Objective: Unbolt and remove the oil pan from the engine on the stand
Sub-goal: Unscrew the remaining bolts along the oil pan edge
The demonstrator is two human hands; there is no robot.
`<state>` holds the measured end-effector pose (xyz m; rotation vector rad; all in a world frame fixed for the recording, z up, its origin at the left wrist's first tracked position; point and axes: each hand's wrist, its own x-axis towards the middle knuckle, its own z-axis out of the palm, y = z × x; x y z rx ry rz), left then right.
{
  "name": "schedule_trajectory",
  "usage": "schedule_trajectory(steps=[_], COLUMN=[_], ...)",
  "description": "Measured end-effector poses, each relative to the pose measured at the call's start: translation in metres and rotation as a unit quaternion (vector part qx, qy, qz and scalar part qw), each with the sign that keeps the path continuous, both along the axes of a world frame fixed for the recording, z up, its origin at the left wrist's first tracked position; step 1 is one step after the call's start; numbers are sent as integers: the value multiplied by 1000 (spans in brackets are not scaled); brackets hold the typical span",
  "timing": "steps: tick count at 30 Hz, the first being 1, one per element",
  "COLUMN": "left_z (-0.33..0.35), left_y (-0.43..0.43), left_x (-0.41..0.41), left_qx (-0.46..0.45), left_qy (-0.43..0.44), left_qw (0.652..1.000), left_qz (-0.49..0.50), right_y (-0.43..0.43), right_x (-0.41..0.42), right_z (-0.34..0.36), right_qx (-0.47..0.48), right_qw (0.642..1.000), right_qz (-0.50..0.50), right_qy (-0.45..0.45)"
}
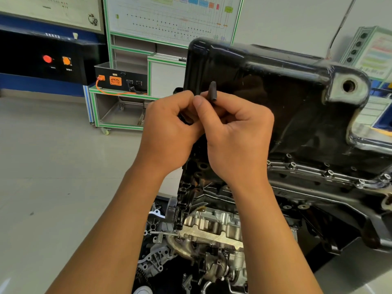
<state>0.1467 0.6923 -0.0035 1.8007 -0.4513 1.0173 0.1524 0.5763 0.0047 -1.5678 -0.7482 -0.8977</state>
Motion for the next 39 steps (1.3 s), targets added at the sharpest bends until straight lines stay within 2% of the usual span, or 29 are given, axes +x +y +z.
schedule_trajectory(steps=[5,12,15,19,23,28,34,39], left_z=[0,-1,0,2,1,-7,-18,-21], left_y=[14,0,4,15,10,-4,13,19], left_x=[-6,1,2,-3,-1,6,1,-4], left_qx=[57,-7,0,68,2,-31,84,96], left_qy=[43,-14,9,28,5,-4,109,113], left_qw=[992,1000,999,993,998,999,990,989], left_qz=[-102,8,-40,-97,-69,35,17,13], right_y=[1,0,-2,-3,-1,-1,0,-3], right_x=[0,-2,-3,-2,-3,-4,-6,-6], right_z=[1,1,2,3,3,3,4,4], right_qx=[-6,-4,-13,-23,-11,-9,-21,-67], right_qw=[1000,1000,1000,1000,1000,1000,999,997], right_qz=[5,3,3,-8,-14,-23,-26,-2], right_qy=[7,10,11,11,10,2,13,45])
